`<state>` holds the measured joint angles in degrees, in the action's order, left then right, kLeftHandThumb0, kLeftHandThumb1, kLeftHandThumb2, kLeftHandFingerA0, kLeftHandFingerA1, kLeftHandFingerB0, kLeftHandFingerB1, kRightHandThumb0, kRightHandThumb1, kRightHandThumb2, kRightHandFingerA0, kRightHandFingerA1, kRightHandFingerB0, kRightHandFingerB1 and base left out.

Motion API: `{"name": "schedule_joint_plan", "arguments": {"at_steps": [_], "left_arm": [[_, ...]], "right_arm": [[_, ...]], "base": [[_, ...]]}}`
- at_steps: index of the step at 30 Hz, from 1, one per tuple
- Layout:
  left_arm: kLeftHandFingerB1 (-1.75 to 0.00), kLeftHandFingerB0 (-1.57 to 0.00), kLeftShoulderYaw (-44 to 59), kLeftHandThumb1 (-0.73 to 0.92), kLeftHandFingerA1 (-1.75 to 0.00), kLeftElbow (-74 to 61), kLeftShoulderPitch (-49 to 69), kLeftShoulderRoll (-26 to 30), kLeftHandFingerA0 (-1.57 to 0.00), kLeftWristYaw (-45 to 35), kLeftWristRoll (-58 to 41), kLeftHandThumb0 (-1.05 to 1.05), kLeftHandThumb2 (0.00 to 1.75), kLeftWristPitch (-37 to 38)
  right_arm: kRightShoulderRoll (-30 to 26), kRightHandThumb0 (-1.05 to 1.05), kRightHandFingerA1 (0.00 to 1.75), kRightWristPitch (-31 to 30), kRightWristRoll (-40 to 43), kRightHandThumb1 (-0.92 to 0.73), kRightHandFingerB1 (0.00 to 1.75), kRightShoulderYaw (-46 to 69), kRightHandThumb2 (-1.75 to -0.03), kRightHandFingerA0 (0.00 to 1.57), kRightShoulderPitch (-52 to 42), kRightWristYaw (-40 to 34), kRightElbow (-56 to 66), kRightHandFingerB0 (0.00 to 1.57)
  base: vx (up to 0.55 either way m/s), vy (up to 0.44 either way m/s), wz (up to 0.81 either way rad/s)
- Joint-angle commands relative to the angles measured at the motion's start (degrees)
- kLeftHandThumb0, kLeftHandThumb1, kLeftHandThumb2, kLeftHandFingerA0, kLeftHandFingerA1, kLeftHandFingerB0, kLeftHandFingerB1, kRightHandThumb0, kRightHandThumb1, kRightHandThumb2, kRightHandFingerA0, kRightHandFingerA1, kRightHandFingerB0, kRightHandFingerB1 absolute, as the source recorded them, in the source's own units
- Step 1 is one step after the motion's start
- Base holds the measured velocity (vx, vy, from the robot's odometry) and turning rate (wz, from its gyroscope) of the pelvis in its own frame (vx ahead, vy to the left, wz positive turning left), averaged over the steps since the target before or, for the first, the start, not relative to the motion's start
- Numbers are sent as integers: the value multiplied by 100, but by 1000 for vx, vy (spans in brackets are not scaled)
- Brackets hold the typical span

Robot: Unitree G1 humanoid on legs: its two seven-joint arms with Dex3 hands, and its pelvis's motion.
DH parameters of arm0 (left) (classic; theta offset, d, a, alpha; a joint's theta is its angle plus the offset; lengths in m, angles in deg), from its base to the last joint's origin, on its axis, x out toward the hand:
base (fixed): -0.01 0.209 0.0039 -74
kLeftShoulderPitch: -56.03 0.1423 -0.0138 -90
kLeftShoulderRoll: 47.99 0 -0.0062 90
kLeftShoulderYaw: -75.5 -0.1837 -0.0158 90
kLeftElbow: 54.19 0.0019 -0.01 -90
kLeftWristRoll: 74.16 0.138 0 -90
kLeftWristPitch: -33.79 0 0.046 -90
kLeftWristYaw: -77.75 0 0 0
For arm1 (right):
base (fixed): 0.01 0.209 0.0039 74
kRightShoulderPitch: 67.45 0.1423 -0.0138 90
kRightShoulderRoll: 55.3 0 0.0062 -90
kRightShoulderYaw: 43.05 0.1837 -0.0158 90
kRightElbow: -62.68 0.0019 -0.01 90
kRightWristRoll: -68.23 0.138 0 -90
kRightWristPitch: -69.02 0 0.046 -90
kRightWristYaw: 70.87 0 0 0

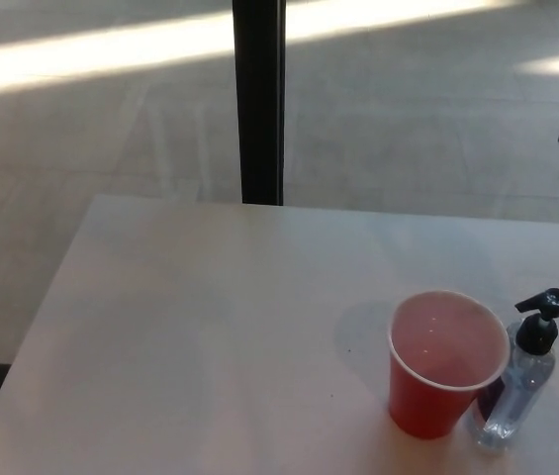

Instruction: The robot uses its right hand fist to press the hand soap kept in the middle of the table to get liquid hand soap out

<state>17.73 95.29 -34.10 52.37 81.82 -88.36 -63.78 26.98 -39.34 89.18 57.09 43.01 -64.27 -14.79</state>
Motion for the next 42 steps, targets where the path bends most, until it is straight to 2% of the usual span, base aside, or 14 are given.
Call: {"name": "schedule_joint_plan", "arguments": {"at_steps": [1, 12, 13, 14, 15, 16, 19, 20, 31, 32, 33, 40, 41, 42], "left_arm": [[-121, -82, -22, 42, -163, 50, 13, 112, -128, 69, -14, 7, 131, -53], [-124, -86, -16, 45, -161, 64, 83, 111, -126, 80, -47, 13, 131, -89], [-130, -70, -1, 48, -175, 75, 76, 114, -105, 80, -64, 1, 130, -103], [-123, -81, 15, 48, -163, 91, 72, 116, -125, 71, -83, 9, 131, -106], [-124, -64, 1, 50, -175, 104, 79, 116, -99, 59, -69, 1, 126, -70], [-114, -71, -5, 48, -162, 125, 76, 119, -125, 61, -62, 7, 128, -45], [-128, -88, -21, 43, -168, 164, 117, 92, -134, 41, -51, 8, 131, 24], [-135, -84, -28, 46, -175, 161, 120, 100, -124, 21, -51, -1, 133, 14], [-126, -87, -8, 44, -166, 3, 166, 73, -132, 99, -91, 8, 129, -88], [-133, -79, -15, 46, -175, 26, 159, 56, -113, 78, -95, 2, 134, -97], [-127, -89, -41, 43, -164, 22, 170, 52, -130, 64, -72, 10, 130, -73], [-129, -90, -116, 48, -167, -7, 195, 53, -133, 70, -30, -1, 125, -97], [-133, -78, -75, 50, -175, 22, 161, 54, -114, 94, -77, 2, 132, -98], [-133, -78, -76, 50, -175, 22, 161, 54, -114, 95, -79, 2, 132, -97]], "right_arm": [[99, -18, 175, -215, 207, -65, 141, 149, -106, 101, -258, 222, 197, 76], [286, -21, 175, -277, 183, -60, 144, 133, -114, 104, -497, 336, 629, 76], [299, -21, 175, -262, 196, -61, 142, 138, -112, 105, -503, 362, 627, 78], [320, -22, 175, -218, 201, -60, 143, 139, -112, 103, -514, 408, 618, 77], [328, -22, 175, -189, 175, -61, 142, 132, -111, 105, -519, 420, 616, 78], [341, -22, 175, -198, 162, -61, 142, 132, -111, 105, -520, 420, 627, 78], [340, -21, 175, -311, 159, -61, 140, 133, -111, 105, -509, 405, 675, 78], [352, -21, 175, -351, 171, -61, 139, 133, -112, 105, -493, 385, 698, 78], [522, -22, 175, -397, 52, -63, 142, 96, -109, 101, -588, 284, 678, 77], [515, -22, 175, -368, 16, -62, 142, 90, -111, 102, -607, 304, 667, 77], [552, -22, 175, -431, 33, -62, 142, 92, -110, 102, -606, 262, 696, 77], [747, -23, 175, -482, -77, -60, 146, -57, -109, 99, -670, 162, 705, 75], [785, -22, 175, -369, -111, -60, 161, -76, -107, 100, -701, 205, 628, 66], [793, -22, 175, -368, -121, -60, 161, -72, -107, 100, -700, 210, 627, 66]], "base": [[0, 0, 0], [0, 0, 0], [0, 0, 0], [0, 0, 0], [0, 0, 0], [0, 0, 0], [0, 0, 0], [0, 0, 0], [0, 0, 0], [0, 0, 0], [0, 0, 0], [0, 0, 0], [0, 0, 0], [0, 0, 0]]}}
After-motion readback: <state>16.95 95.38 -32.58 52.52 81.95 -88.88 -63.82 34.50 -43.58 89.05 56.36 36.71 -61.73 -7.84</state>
